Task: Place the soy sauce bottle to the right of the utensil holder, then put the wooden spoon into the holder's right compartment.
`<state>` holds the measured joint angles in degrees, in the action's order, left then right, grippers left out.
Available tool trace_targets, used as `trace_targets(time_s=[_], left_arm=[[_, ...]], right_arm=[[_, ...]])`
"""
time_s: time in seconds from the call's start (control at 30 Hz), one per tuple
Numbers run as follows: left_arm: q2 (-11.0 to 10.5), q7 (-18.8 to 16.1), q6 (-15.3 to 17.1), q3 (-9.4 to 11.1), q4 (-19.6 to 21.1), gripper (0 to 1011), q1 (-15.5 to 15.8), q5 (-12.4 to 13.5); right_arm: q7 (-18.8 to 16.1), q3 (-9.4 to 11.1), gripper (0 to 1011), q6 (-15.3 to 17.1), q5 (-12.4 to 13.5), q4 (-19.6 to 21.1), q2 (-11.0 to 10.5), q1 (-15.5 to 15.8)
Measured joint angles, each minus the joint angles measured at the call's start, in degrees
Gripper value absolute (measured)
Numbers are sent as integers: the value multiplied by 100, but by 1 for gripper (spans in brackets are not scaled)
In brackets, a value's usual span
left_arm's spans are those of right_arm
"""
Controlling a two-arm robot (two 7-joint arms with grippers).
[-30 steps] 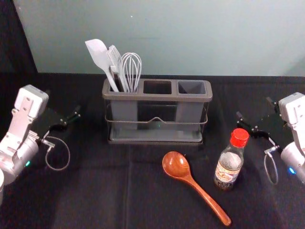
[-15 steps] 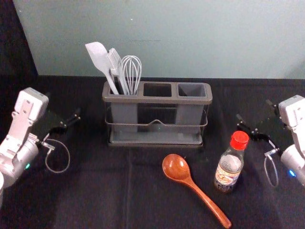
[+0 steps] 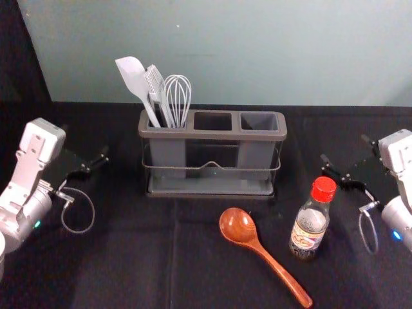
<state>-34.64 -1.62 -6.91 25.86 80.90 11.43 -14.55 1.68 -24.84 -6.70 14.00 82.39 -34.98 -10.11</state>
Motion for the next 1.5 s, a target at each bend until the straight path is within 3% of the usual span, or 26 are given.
trace_targets(time_s=[0.37,0.53,0.8,1.1,1.5], left_arm=[[0,0,0,0,0,1005,0,0],[0,0,0,0,0,1005,0,0],[0,0,0,0,0,1005,0,0],[0,0,0,0,0,1005,0,0],[0,0,0,0,0,1005,0,0]], right_arm=[[70,392,1003,14,-5,667,-300,660],[-33,649,1002,-19,154,1043,-518,1075],[-540,1123,1002,-84,734,1596,-895,1735],[-1081,1545,1003,-96,1134,2097,-1288,2401],[-1753,1961,1002,-303,1635,2480,-1462,3047]])
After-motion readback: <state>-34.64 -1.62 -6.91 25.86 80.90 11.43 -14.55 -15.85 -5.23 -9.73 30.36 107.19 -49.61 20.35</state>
